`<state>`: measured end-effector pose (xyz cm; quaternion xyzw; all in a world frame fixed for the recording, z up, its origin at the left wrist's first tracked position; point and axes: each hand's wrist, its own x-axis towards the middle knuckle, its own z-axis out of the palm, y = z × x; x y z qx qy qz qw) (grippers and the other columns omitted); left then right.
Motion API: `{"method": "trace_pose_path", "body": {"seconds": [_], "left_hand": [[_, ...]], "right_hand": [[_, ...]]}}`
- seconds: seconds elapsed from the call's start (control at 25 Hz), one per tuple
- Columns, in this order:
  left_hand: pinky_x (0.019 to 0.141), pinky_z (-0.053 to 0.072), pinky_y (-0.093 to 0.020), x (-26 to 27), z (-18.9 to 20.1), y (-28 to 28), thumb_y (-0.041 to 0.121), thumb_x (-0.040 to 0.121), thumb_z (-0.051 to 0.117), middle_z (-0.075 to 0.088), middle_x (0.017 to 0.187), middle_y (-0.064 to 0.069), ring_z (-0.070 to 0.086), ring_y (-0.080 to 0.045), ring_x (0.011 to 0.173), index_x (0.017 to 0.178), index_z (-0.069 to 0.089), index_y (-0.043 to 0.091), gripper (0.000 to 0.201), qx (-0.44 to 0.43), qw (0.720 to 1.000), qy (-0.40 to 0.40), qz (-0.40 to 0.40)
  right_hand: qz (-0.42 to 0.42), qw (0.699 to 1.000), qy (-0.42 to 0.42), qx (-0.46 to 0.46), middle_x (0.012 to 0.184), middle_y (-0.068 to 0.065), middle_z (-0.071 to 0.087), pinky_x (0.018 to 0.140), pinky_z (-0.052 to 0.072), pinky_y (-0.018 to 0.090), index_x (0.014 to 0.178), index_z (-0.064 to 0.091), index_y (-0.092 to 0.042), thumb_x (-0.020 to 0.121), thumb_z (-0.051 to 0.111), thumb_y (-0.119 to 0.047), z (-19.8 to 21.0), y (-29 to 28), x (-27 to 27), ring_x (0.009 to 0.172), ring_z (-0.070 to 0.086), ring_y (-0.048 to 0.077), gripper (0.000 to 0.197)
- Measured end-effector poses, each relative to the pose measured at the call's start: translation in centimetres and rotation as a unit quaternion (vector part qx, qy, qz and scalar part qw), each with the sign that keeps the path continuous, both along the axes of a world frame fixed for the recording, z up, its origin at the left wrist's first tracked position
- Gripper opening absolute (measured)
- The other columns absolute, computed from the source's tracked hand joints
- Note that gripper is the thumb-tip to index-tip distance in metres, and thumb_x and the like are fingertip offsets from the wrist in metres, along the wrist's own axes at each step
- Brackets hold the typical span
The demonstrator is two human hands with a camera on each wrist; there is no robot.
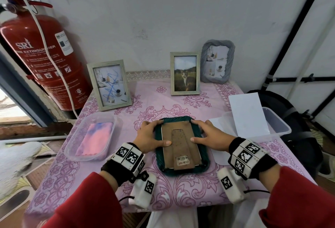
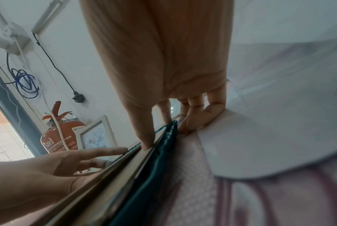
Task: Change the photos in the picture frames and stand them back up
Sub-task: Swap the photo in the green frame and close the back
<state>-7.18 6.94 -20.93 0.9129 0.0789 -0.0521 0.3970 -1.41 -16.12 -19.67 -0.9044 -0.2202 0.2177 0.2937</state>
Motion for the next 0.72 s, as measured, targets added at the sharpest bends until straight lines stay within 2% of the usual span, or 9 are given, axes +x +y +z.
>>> {"method": "trace_pose_path", "body": {"seconds": [0.28,0.48,0.72], "left_hand": [[0.109,0.036,-0.045,0.31,0.15,0.22,0.030,0.064,0.084,0.036,0.122,-0.010,0.043,-0.030,0.121,0.134,0.043,0.023,0.082,0.004,1.000,0.011,-0.007],[0.108,0.037,-0.045,0.24,0.08,0.26,0.030,0.064,0.084,0.037,0.123,-0.011,0.043,-0.030,0.120,0.132,0.044,0.022,0.080,0.009,1.000,0.006,-0.007],[0.109,0.036,-0.045,0.03,-0.01,0.26,0.031,0.064,0.084,0.036,0.125,-0.011,0.043,-0.029,0.121,0.136,0.038,0.023,0.087,0.005,1.000,-0.004,-0.009]], "right_hand": [[0.006,1.000,0.000,-0.013,0.124,0.011,0.034,0.105,0.033,0.027,0.148,0.021,-0.023,0.088,0.060,-0.035,-0.24,-0.01,0.28,0.113,0.048,0.024,0.072],[0.018,1.000,0.004,-0.025,0.112,0.005,0.030,0.105,0.032,0.026,0.148,0.020,-0.023,0.089,0.058,-0.037,-0.26,-0.08,0.48,0.111,0.047,0.023,0.071],[0.021,0.999,0.000,-0.034,0.114,0.004,0.030,0.103,0.032,0.025,0.149,0.016,-0.024,0.090,0.056,-0.038,-0.34,-0.06,0.43,0.110,0.045,0.021,0.073]]}}
